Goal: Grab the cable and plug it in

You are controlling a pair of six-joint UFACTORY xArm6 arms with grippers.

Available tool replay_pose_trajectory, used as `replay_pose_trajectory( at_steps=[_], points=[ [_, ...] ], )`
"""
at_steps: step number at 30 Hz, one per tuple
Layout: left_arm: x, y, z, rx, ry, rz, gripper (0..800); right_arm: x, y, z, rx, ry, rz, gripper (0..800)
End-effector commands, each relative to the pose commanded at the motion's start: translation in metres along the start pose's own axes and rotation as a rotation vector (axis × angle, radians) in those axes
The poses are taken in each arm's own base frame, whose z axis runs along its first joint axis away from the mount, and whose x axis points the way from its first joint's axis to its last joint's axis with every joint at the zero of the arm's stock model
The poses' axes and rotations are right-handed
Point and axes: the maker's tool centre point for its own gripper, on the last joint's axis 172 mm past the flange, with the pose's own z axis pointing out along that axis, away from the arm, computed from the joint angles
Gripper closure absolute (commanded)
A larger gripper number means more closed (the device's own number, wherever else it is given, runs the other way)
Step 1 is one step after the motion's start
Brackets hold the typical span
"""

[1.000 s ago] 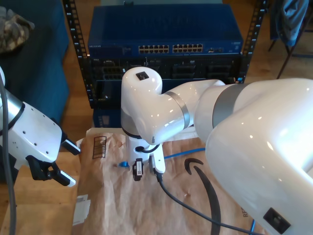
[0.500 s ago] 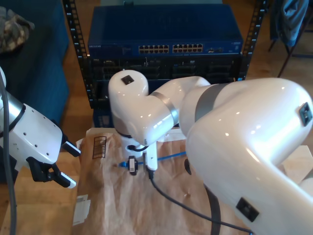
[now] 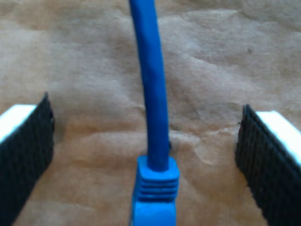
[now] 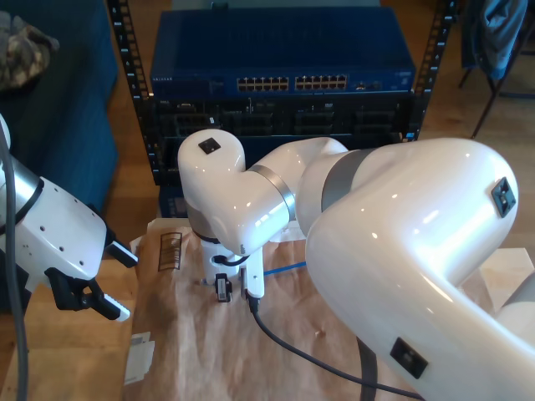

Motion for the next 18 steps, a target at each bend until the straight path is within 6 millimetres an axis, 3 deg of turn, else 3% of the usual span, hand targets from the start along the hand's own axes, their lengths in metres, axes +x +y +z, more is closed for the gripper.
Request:
replay_pose_trajectory(
  at_steps=[10, 18],
  points=[
    [-0.0001, -0.0004, 0.0001, 0.001, 0.0, 0.002, 0, -0.0025, 0.0036, 0.0005, 0.005, 0.007, 0.004, 436],
    [-0.0001, -0.0004, 0.0001, 0.001, 0.0, 0.002, 0, 0.0038, -0.0031, -0.0022, 0.065, 0.06, 0.014, 741]
  ],
)
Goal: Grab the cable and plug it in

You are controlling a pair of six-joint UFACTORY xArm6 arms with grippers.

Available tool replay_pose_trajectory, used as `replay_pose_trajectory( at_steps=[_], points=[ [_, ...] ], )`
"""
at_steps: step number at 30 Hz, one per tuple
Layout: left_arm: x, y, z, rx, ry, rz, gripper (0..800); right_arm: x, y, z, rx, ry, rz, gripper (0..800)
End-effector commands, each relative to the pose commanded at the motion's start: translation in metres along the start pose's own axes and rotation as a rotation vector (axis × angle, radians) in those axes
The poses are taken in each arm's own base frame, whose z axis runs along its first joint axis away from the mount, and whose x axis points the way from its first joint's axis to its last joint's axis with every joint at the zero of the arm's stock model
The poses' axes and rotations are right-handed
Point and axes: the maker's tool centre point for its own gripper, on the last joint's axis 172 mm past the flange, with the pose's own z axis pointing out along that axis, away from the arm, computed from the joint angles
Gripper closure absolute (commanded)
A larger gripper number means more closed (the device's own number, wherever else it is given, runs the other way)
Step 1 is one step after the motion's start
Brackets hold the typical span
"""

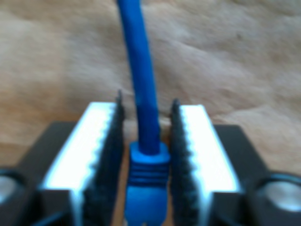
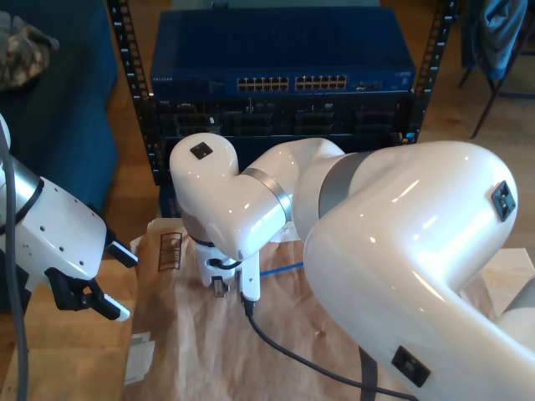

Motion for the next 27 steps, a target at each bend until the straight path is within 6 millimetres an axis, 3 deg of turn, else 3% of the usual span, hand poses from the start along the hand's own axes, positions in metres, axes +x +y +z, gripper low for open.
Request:
replay_pose_trajectory(
  at_steps=[5, 9, 16, 21, 27],
  points=[
    [0.0, 0.0, 0.0, 0.0, 0.0, 0.0, 0, 0.005, -0.005, -0.003, 0.034, 0.027, -0.03, 773],
    [0.0, 0.0, 0.0, 0.0, 0.0, 0.001, 0, 0.008, -0.018, -0.035, 0.067, -0.005, -0.007, 778],
    [-0.005, 0.003, -0.006, -0.011, 0.002, 0.012, 0, 0.069, -0.033, -0.085, 0.085, -0.006, 0.09, 779],
    [-0.045, 0.015, -0.015, -0.014, 0.026, 0.072, 0, 0.113, -0.037, -0.127, 0.076, -0.067, 0.172, 779],
    [-0.122, 0.022, -0.013, 0.002, 0.062, 0.167, 0, 0.179, -0.035, -0.158, -0.048, -0.193, 0.281, 781]
  ],
)
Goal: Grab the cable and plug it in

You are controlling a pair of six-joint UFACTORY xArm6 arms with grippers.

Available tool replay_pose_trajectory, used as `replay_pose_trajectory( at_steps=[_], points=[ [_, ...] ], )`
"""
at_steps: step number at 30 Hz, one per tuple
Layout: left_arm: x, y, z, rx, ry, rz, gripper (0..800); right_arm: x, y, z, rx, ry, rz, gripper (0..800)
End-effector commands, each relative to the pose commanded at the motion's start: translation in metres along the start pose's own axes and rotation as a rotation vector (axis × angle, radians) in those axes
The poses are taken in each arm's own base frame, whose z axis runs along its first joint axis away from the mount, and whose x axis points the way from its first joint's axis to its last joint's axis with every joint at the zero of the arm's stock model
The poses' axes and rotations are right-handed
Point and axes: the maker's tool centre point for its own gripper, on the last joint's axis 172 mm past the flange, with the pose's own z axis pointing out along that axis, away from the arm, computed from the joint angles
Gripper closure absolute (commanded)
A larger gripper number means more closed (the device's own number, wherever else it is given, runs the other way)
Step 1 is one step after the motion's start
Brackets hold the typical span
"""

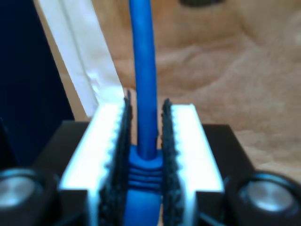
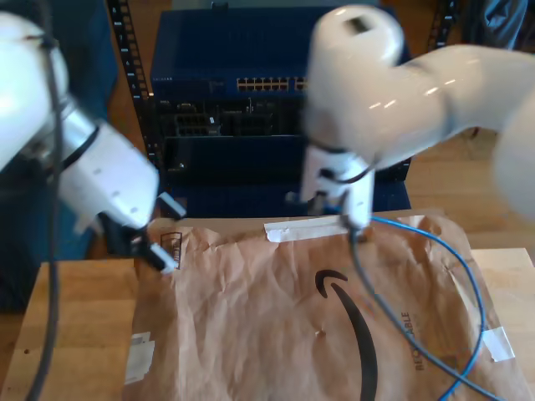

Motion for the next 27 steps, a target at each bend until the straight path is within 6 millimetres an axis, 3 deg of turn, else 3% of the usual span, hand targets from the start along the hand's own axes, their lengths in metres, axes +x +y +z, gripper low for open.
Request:
replay_pose_trajectory(
  at_steps=[2, 5, 10, 12, 16, 23, 27],
  points=[
    [-0.019, 0.004, 0.001, 0.009, 0.006, 0.029, 0, 0.017, -0.002, -0.019, -0.028, -0.047, 0.041, 781],
    [-0.031, 0.012, -0.001, 0.008, 0.005, 0.053, 0, 0.04, 0.0, -0.044, -0.082, -0.127, 0.094, 781],
    [-0.048, 0.01, 0.002, 0.015, 0.008, 0.095, 0, 0.056, 0.02, -0.086, -0.177, -0.293, 0.138, 780],
    [-0.057, 0.009, -0.005, 0.007, -0.01, 0.105, 1, 0.054, 0.028, -0.1, -0.178, -0.318, 0.122, 779],
    [-0.104, -0.007, -0.02, 0.054, -0.145, 0.131, 3, 0.05, 0.042, -0.125, -0.154, -0.345, 0.098, 779],
    [-0.131, 0.003, -0.047, -0.001, -0.166, 0.185, 7, 0.036, 0.039, -0.154, -0.112, -0.401, 0.085, 779],
    [-0.168, -0.005, -0.057, -0.016, -0.18, 0.257, 7, 0.033, 0.045, -0.161, -0.115, -0.414, 0.077, 779]
  ],
)
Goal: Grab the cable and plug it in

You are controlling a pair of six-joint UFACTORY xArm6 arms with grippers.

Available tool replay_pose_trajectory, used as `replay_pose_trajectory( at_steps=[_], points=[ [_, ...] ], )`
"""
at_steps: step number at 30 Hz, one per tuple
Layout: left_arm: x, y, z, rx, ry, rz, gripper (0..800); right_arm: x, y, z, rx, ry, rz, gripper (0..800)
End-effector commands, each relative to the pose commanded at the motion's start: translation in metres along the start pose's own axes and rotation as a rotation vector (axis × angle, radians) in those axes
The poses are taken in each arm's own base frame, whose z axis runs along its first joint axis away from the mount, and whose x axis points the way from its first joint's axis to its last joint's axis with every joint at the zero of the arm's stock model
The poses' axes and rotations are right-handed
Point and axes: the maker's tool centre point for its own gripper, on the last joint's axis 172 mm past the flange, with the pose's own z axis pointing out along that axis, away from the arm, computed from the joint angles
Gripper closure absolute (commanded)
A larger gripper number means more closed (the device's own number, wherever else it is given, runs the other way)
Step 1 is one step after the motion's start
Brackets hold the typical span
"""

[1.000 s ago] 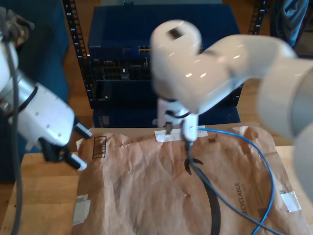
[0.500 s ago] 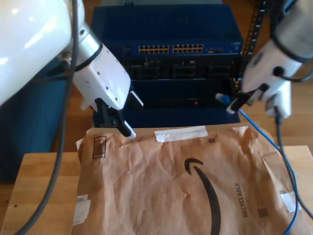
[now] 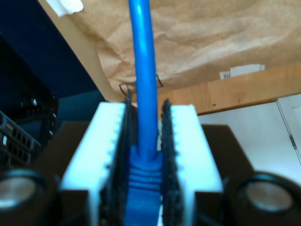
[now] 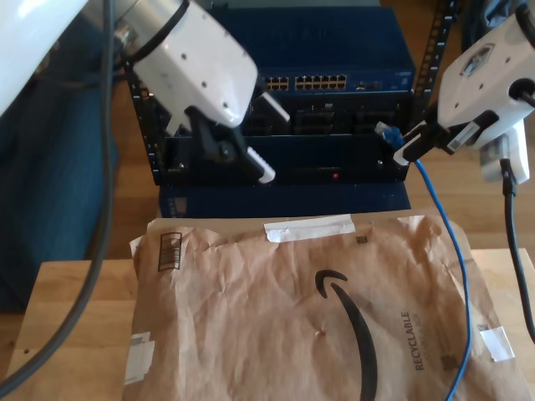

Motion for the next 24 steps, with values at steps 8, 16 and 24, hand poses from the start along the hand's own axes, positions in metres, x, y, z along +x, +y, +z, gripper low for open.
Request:
replay_pose_trajectory(
  at_steps=[8, 16, 24],
  points=[
    [-0.053, 0.021, -0.021, -0.053, -0.143, 0.014, 7, 0.014, 0.022, 0.007, -0.023, 0.009, -0.018, 777],
    [-0.096, 0.021, -0.037, -0.063, -0.289, 0.008, 8, 0.007, 0.029, -0.002, 0.0, -0.009, -0.035, 777],
    [-0.114, 0.003, -0.037, -0.008, -0.346, 0.025, 7, -0.003, 0.035, -0.011, 0.015, -0.038, -0.048, 777]
  ],
)
